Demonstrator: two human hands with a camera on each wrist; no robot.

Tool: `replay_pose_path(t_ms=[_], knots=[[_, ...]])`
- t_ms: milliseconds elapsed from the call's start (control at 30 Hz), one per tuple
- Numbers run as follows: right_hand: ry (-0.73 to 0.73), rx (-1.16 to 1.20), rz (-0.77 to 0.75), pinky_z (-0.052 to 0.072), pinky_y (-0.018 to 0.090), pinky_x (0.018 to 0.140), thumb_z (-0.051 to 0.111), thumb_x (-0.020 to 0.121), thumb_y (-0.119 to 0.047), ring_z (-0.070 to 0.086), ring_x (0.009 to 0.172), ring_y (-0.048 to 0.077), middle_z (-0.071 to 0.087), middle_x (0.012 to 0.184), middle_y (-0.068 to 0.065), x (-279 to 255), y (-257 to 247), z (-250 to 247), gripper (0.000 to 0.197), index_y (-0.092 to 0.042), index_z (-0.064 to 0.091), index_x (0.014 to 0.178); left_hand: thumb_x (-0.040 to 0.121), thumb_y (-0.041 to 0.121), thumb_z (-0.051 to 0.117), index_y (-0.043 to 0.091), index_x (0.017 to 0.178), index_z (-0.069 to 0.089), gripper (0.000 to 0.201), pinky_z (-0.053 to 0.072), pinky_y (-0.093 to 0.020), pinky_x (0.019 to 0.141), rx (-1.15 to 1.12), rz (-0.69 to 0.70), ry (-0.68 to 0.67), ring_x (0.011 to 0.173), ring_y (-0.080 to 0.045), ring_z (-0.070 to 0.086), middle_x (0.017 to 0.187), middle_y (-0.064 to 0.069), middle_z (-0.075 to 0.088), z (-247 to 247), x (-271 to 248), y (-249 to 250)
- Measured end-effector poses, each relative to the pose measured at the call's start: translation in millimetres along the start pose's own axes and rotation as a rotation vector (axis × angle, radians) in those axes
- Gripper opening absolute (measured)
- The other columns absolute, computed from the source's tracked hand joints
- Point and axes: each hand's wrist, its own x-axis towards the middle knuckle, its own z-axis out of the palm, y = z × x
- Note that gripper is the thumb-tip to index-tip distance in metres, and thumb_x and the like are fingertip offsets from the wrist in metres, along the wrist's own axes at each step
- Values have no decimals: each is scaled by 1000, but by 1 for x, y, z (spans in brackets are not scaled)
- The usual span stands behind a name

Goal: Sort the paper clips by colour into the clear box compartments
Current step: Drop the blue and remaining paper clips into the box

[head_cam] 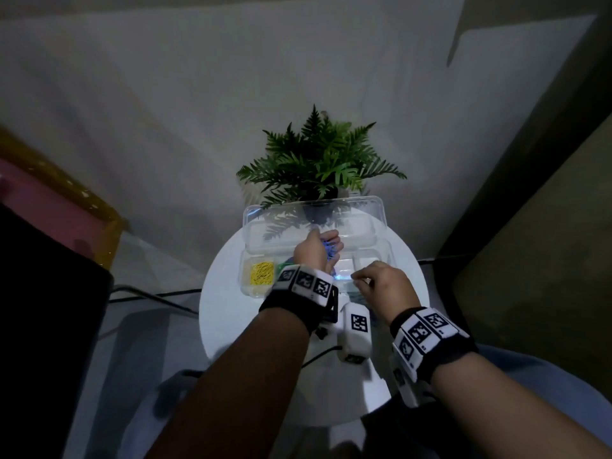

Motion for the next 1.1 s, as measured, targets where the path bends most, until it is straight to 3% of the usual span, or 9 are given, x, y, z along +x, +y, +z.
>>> replay_pose_path(t_ms=[67,167,267,467,567,633,800,967,1100], knots=[[2,29,-1,46,29,86,61,86,-13,63,93,26,68,101,8,-1,1,-2,18,-12,73,99,100,24,34,-6,82,59,42,42,-31,61,150,63,39,58,-16,54,86,-29,64,10,8,-5],[67,87,-13,47,25,82,60,85,-9,64,87,22,68,100,6,-4,5,-6,18,-10,73,97,98,32,38,15,64,63,46,47,-38,93,401,171,76,97,-30,62,103,-11,71,11,17,-17],[164,142,1,44,22,72,59,81,-4,56,70,14,63,92,2,-9,8,-14,15,-11,72,84,98,31,36,24,78,68,39,42,-36,101,489,254,-4,106,-22,60,102,-2,67,10,11,-15],[-154,-57,136,40,19,69,58,82,-21,59,79,19,54,76,-5,-24,11,-27,18,-23,58,63,93,21,48,18,89,69,21,50,-35,86,313,390,9,91,-18,62,98,-1,69,-20,-31,-6],[-260,-181,210,42,19,70,57,80,-24,61,88,18,53,79,-5,-32,15,-9,19,-21,56,62,90,24,51,16,87,66,16,42,-25,64,149,258,-51,71,-9,65,79,3,71,-48,-54,-19],[-254,-204,218,47,23,76,59,78,-23,61,93,20,57,91,-2,-31,19,-1,6,-21,63,74,89,23,52,14,83,64,16,41,-26,65,71,141,-23,64,-11,62,69,5,69,-67,-60,-36],[-243,-234,115,46,29,78,59,82,-20,61,95,28,58,101,4,-37,22,17,12,-20,69,89,89,5,53,8,84,66,15,38,-13,51,542,176,26,57,-9,49,71,-2,60,-103,-57,-82],[-266,-168,72,44,26,85,55,86,-16,61,99,22,63,104,3,-40,21,21,18,-20,71,93,74,27,48,19,89,71,28,46,-20,82,995,327,-98,86,-12,62,95,1,69,-95,-49,-101],[-220,-118,130,41,23,89,54,84,-9,59,103,22,63,107,5,-38,24,18,23,-17,69,99,86,20,48,27,106,65,27,42,-26,92,1215,367,-126,99,-17,56,103,-2,57,-87,-43,-106]])
